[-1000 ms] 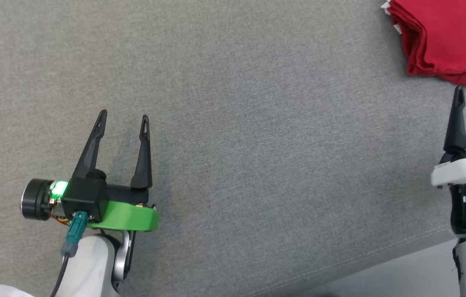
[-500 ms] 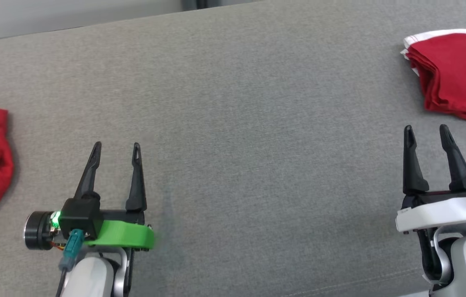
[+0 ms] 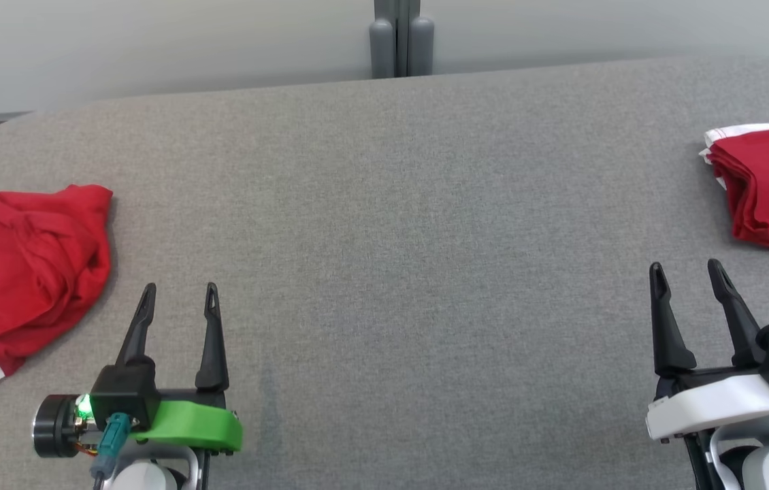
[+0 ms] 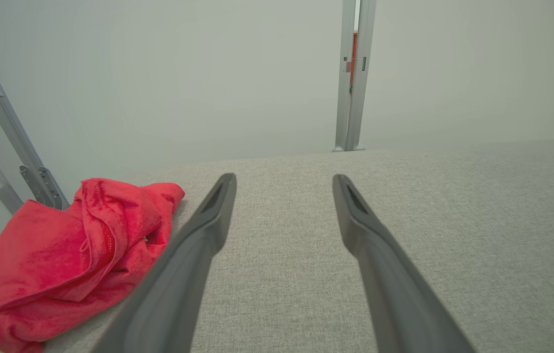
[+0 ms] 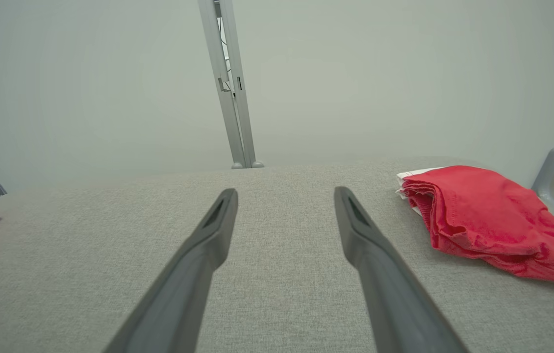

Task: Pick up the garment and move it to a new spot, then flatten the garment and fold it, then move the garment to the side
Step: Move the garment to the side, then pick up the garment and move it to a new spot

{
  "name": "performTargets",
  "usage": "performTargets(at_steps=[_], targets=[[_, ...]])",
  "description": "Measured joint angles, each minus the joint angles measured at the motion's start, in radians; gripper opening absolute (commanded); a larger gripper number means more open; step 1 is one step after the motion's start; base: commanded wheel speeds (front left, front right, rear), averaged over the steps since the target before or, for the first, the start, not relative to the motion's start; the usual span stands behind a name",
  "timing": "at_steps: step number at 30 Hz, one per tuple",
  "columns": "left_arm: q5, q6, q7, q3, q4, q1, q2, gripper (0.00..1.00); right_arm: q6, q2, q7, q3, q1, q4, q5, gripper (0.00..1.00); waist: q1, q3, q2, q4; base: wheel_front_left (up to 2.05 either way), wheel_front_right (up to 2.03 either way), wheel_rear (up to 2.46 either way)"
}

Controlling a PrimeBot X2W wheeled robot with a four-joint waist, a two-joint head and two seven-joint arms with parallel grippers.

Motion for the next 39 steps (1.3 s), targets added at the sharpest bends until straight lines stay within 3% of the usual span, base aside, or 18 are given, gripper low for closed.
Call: performTargets(at_steps=[12,27,33,39], targets=[[-0.011,-0.011,0.0,-0.02,0.048,0.048,0.003,1.0,0.0,0.004,0.037,0.013,0.072,-0.029,-0.008,1.0,-0.0001,-0.086,0.0,-0.006,0.0,0.0,0.0],[-0.016,-0.008,0.0,-0.031,0.059,0.045,0.008,1.0,0.0,0.005,0.047,0.004,0.081,-0.051,-0.008,1.0,0.0,-0.085,0.0,-0.003,0.0,0.0,0.0],[-0.024,-0.005,0.0,-0.031,0.056,0.029,0.007,1.0,0.0,0.004,0.049,-0.001,0.08,-0.062,-0.01,1.0,0.0,-0.078,0.0,0.022,0.0,0.0,0.0],[-0.04,-0.005,0.0,-0.029,0.05,-0.024,-0.014,1.0,0.0,-0.012,0.063,0.014,0.073,-0.116,-0.014,1.0,0.0,-0.059,0.0,0.09,0.0,0.0,0.0]])
